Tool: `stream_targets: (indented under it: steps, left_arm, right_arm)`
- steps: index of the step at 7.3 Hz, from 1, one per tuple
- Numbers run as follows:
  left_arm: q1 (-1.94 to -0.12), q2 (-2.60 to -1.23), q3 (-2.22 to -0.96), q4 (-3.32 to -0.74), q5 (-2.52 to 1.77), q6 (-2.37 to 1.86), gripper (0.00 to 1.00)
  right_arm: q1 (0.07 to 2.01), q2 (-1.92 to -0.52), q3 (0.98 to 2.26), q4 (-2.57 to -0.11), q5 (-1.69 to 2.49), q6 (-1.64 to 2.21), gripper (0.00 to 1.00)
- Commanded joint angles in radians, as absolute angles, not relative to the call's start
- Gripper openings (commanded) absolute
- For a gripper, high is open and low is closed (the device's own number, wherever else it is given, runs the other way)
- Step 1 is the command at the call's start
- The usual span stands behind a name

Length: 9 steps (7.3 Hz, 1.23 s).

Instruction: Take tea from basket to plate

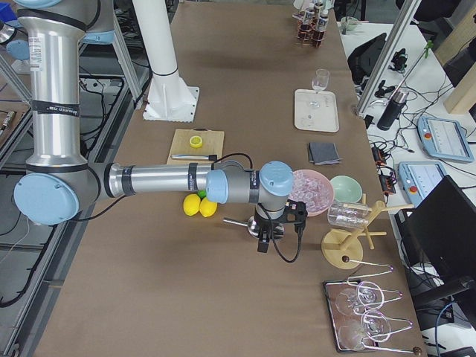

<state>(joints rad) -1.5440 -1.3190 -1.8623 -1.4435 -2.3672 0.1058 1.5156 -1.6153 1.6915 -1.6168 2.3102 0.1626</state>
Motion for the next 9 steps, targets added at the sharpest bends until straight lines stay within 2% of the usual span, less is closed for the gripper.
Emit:
stream_targets:
  steps: [1,3,4,5,6,9]
  left_arm:
    - [-1.551,-1.391,-1.818,-1.437,-2.370,0.053,0.98]
    - [-1.583,-1.428,-1.818,-1.437,-2.384,-0.411,0.98]
    - [-1.629,-1.457,-1.778,-1.456,-2.417,-0.648,0.98]
    - [-1.688,-1.562,-1.720,-1.431,-2.421,-0.746,0.98]
    - [-1.709,-1.600,-1.677,-1.437,-2.434,-0.844,0.98]
    - [-1.707,-1.765,-1.570,-1.445,-2.427,-1.112,0.98]
  right_arm:
    - [1.516,-1.615,1.690,-1.617,2.310,0.163,1.00]
    - [1.516,-1.614,1.692,-1.617,2.310,0.157,1.00]
    - [1.514,-1.608,1.695,-1.617,2.315,0.158,1.00]
    - [1.514,-1.602,1.724,-1.614,2.360,0.156,1.00]
    - [1.505,-1.603,1.729,-1.520,2.435,0.156,1.00]
    - [1.347,-1.600,1.675,-1.035,2.513,0.164,1.00]
